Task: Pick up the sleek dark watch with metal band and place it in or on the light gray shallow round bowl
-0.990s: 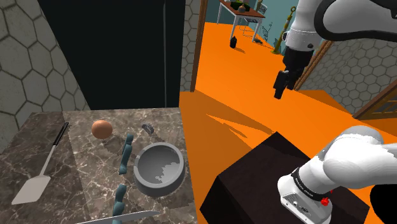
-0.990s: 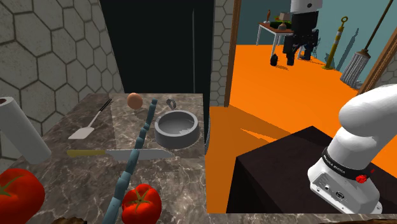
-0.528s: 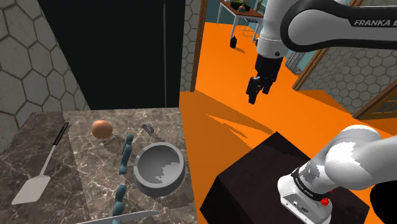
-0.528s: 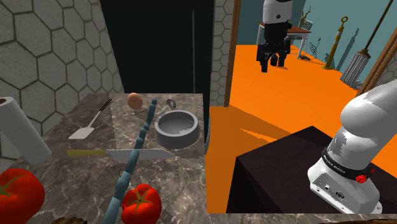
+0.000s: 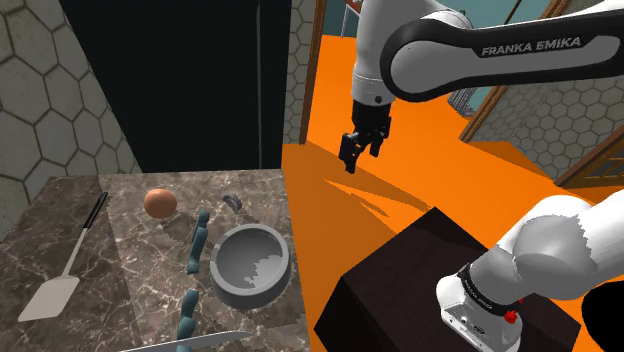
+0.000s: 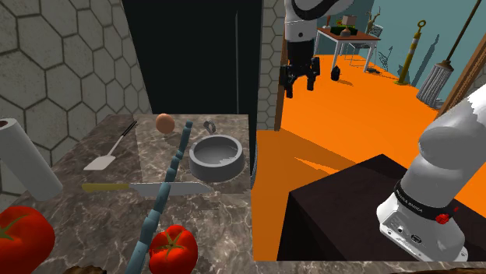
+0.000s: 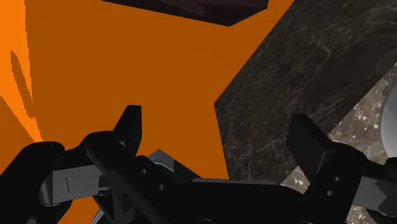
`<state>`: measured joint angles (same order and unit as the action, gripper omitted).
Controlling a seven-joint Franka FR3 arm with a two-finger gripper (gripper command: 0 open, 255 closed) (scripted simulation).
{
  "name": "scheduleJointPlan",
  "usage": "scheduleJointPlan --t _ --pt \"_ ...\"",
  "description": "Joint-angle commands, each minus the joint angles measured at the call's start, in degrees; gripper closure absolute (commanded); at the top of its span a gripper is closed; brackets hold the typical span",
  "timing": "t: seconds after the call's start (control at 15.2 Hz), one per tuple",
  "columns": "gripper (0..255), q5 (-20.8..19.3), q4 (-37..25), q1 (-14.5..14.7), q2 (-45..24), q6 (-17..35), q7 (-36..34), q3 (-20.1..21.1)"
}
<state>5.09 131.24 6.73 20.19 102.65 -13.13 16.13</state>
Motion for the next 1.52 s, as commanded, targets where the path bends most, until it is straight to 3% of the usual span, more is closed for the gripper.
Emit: scheduleJointPlan --t 0.0,0.4,0.79,1.45 --pt "0 -0.11 -2.27 0.63 -3.71 1.79 -2.29 1.9" --pt "0 -3.06 -10.64 2.22 -15.75 5.76 -8.62 6.31" --pt "0 -8.52 -21.53 5.21 -28.73 7.34 -15.26 9.03" --pt "0 -18.12 -46.58 14.85 -51.37 3.74 -22.98 8.84"
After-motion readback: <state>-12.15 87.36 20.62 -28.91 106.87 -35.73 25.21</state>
